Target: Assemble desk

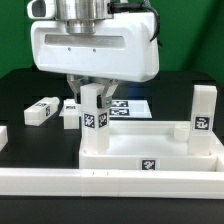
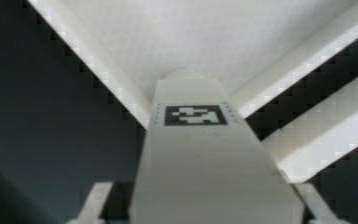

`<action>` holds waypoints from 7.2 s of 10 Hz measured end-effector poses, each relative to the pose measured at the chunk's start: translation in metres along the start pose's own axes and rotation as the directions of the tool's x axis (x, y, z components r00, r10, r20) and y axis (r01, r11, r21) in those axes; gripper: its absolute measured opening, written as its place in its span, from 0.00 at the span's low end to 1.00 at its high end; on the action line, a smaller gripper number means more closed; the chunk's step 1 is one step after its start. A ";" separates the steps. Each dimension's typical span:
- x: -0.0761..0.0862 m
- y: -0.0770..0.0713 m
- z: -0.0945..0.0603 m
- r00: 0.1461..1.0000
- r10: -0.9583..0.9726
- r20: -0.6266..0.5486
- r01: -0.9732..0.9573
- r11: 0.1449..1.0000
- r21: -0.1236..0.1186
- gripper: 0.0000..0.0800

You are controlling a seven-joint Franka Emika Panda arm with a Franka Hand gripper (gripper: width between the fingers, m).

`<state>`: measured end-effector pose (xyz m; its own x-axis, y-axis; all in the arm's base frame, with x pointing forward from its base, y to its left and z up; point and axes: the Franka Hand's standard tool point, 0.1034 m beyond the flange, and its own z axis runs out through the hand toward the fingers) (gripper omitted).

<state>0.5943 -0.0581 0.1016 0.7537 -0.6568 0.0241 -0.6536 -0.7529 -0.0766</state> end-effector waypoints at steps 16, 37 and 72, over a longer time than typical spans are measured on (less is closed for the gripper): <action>-0.004 -0.006 -0.001 0.757 -0.654 0.000 0.654 0.756 -0.008 0.81; 0.005 0.004 -0.001 0.770 -0.638 -0.001 0.638 0.770 -0.016 0.36; -0.067 -0.022 -0.006 0.766 0.642 0.043 -0.640 0.767 -0.043 0.81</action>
Offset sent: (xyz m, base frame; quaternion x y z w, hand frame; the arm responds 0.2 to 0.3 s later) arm 0.0000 0.0000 0.0000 0.0000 0.0000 0.0000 1.0000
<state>0.5583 0.0025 0.1077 0.1604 -0.9843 -0.0735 -0.9869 -0.1585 -0.0310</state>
